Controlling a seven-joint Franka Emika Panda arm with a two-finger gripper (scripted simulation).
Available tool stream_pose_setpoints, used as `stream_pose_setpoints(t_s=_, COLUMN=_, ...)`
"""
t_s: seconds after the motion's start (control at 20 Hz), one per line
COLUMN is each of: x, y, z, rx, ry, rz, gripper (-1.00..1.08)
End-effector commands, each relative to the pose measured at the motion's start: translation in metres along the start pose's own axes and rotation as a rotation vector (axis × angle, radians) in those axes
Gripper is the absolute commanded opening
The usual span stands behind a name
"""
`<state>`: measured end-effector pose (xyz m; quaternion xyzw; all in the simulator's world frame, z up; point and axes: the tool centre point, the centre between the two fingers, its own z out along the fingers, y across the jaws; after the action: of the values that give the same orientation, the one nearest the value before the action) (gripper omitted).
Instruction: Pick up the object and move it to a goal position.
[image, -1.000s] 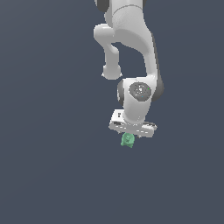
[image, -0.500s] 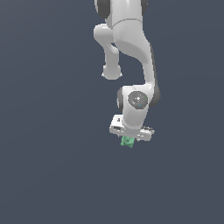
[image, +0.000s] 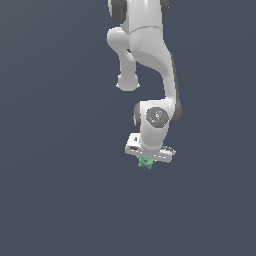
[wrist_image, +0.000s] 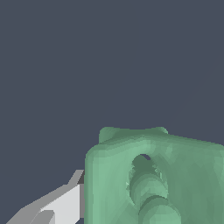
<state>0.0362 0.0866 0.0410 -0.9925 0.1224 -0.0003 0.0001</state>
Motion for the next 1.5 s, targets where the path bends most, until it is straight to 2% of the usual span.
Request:
stream_pose_setpoints(t_s=0.0, x=0.000, y=0.000, z=0.000, rx=0.000, ry=-0.001, rz=0.000, gripper=-1.00)
stream_pose_setpoints(t_s=0.35, x=0.000, y=-0.001, z=-0.001, rx=0.000, ry=0.000, rz=0.000, gripper=-1.00)
stream_pose_setpoints(t_s=0.55, x=0.002, y=-0.011, z=-0.007, rx=0.000, ry=0.000, rz=0.000, gripper=-1.00)
stream_pose_setpoints(t_s=1.45, x=0.021, y=-0.115, z=-0.073, rx=0.000, ry=0.000, rz=0.001, gripper=-1.00)
